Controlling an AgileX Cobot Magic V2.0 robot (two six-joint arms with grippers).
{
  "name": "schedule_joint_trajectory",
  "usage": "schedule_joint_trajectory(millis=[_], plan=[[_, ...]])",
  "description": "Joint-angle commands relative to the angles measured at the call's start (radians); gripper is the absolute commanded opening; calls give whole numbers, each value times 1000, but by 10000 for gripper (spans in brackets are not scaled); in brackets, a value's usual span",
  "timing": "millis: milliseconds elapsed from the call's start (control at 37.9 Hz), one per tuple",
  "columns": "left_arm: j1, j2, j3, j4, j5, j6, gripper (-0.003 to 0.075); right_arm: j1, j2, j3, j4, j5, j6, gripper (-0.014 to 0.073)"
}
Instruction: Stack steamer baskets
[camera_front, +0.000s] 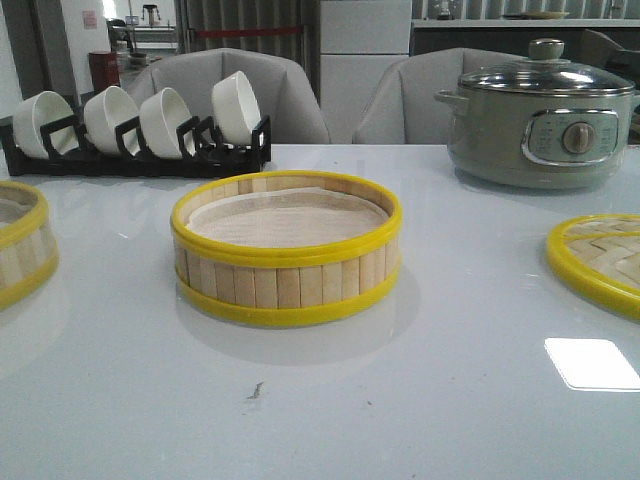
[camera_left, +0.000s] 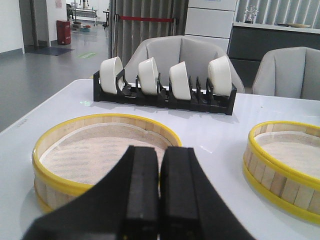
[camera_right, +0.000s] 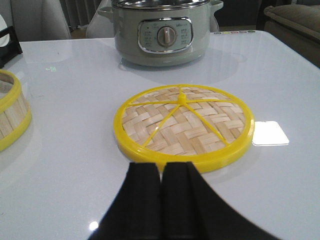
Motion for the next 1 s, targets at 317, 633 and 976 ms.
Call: schedule_joint_trajectory(millis=[317,633,976], plan=[[1,-13,3,-5,-90,-2,87,1,-20,-14,-12,-90,0,55],[1,-13,3,-5,-90,-2,87,1,-20,-14,-12,-90,0,55],[-13,-4,-14,97,-81,0,87,1,-20,-14,-12,-90,0,55]])
